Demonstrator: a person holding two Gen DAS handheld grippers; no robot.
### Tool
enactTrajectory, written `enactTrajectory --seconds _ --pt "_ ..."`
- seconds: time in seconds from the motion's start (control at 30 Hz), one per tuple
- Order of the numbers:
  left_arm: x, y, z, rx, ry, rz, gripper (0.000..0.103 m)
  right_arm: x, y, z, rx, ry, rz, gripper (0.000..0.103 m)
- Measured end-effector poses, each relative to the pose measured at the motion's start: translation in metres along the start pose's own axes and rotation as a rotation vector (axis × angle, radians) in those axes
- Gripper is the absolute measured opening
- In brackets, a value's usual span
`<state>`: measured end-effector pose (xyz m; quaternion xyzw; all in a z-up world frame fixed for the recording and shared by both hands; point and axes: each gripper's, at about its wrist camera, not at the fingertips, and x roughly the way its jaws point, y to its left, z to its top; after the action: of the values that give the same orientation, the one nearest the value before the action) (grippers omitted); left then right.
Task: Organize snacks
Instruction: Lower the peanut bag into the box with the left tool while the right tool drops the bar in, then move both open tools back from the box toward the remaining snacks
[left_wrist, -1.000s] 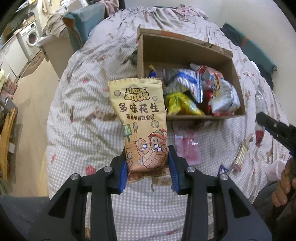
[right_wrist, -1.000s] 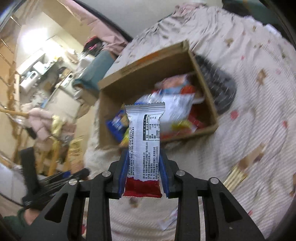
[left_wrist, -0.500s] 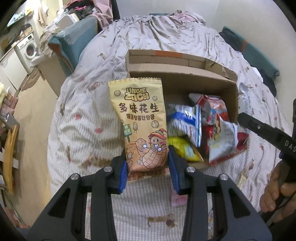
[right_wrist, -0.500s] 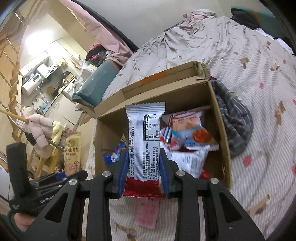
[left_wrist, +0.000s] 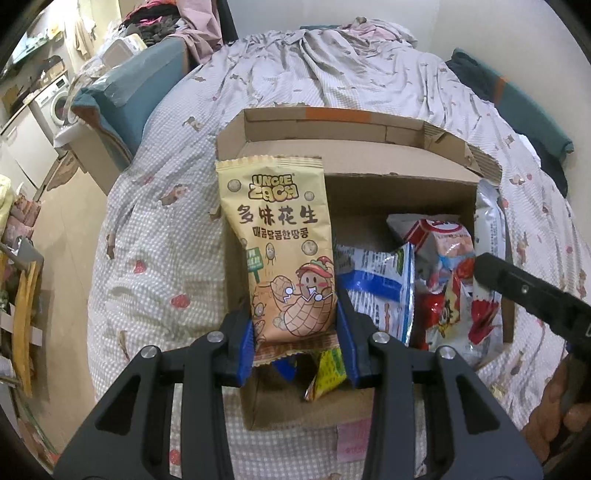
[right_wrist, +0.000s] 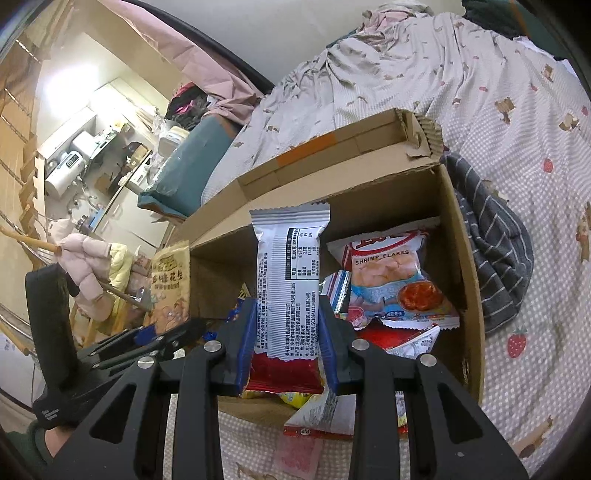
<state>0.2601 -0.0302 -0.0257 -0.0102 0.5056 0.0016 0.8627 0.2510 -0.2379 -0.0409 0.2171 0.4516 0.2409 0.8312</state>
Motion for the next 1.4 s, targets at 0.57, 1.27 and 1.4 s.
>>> enactTrajectory --seconds 0.57,1.27,1.4 --pt "0.020 -0.009 0.002 0.023 0.030 0.046 0.036 0.029 -0.010 0.007 0.085 0.086 0.094 0.033" --pt "-0.004 -0.012 -0.004 0.005 0.008 0.031 0.073 0.012 -0.006 0.014 0.091 0.050 0.123 0.064" --pt "-0.016 -0.013 -0.005 0.008 -0.006 0.021 0.073 0.004 -0.003 0.015 0.063 0.027 0.098 0.064"
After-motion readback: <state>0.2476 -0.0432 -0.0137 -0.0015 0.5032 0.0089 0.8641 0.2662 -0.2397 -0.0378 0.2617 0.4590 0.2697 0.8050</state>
